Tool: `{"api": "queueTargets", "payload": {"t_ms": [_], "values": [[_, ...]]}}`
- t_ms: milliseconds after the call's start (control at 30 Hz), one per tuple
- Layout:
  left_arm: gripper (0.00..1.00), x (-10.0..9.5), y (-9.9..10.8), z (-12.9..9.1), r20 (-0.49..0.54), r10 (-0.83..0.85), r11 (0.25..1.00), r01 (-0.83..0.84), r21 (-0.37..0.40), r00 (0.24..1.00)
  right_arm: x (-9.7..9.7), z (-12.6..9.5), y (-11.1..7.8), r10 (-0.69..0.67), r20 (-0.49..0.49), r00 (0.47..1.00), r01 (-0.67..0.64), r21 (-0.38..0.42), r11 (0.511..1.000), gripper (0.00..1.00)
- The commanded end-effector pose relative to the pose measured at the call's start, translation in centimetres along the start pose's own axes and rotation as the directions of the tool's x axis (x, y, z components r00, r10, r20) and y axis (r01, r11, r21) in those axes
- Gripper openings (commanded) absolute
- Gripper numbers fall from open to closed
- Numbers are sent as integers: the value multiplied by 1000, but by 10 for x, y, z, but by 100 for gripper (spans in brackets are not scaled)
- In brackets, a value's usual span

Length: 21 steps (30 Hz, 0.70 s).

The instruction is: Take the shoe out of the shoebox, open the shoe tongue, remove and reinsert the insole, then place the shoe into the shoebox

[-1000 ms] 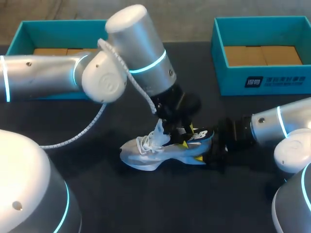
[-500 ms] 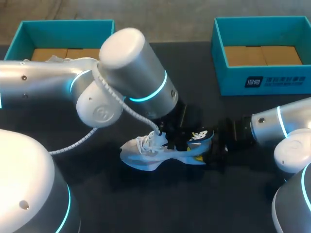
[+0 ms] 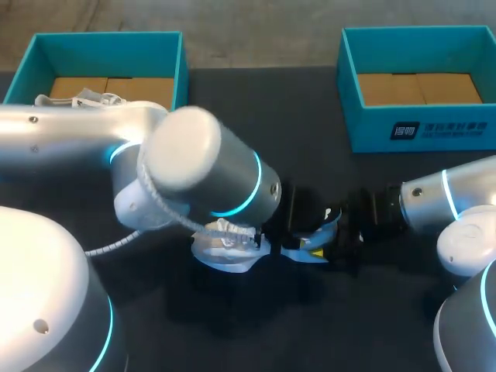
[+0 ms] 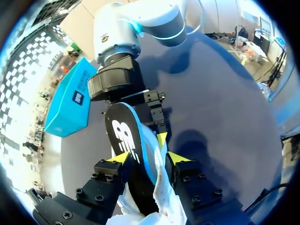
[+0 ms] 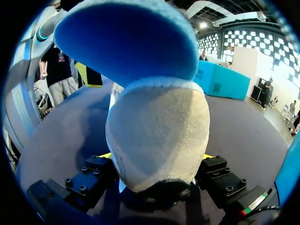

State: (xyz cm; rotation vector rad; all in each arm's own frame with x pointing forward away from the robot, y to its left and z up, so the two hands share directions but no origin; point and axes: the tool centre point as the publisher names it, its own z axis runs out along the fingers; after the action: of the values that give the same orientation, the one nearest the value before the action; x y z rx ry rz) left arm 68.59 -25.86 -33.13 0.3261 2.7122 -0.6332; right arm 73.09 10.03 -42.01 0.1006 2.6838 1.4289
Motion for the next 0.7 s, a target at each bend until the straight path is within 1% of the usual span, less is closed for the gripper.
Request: {"api": "queueTargets", "payload": {"t_ms": [33, 133, 367, 400, 433, 467, 600, 700], "values": [[52, 4, 0, 4, 68, 3, 1000, -2, -7, 998, 0, 2, 1, 1, 1, 1000, -1, 7, 1000, 0], [49, 4, 0, 5, 74, 3, 1000, -3, -4, 997, 0, 2, 1, 1, 1, 1000, -1, 7, 1000, 0], [50, 0, -5, 1, 99, -4, 1000, 3, 10, 995, 0, 2, 1, 1, 1, 1000, -1, 7, 1000, 0], [51, -1, -5, 1, 111, -1, 1000, 1, 3, 994, 0, 2, 1, 1, 1, 1000, -1, 7, 1000, 0], [50, -1, -5, 2, 116, 0, 1000, 0, -1, 993, 0, 2, 1, 1, 1, 1000, -1, 7, 1000, 0], [51, -2, -5, 3, 115, -1, 1000, 1, 1, 993, 0, 2, 1, 1, 1, 1000, -1, 7, 1000, 0], [51, -6, -3, 7, 128, -7, 1000, 6, 2, 992, 0, 2, 1, 1, 1, 1000, -1, 7, 1000, 0], [50, -7, -2, 12, 137, -10, 1000, 9, 7, 991, 0, 2, 1, 1, 1, 1000, -1, 7, 1000, 0]]}}
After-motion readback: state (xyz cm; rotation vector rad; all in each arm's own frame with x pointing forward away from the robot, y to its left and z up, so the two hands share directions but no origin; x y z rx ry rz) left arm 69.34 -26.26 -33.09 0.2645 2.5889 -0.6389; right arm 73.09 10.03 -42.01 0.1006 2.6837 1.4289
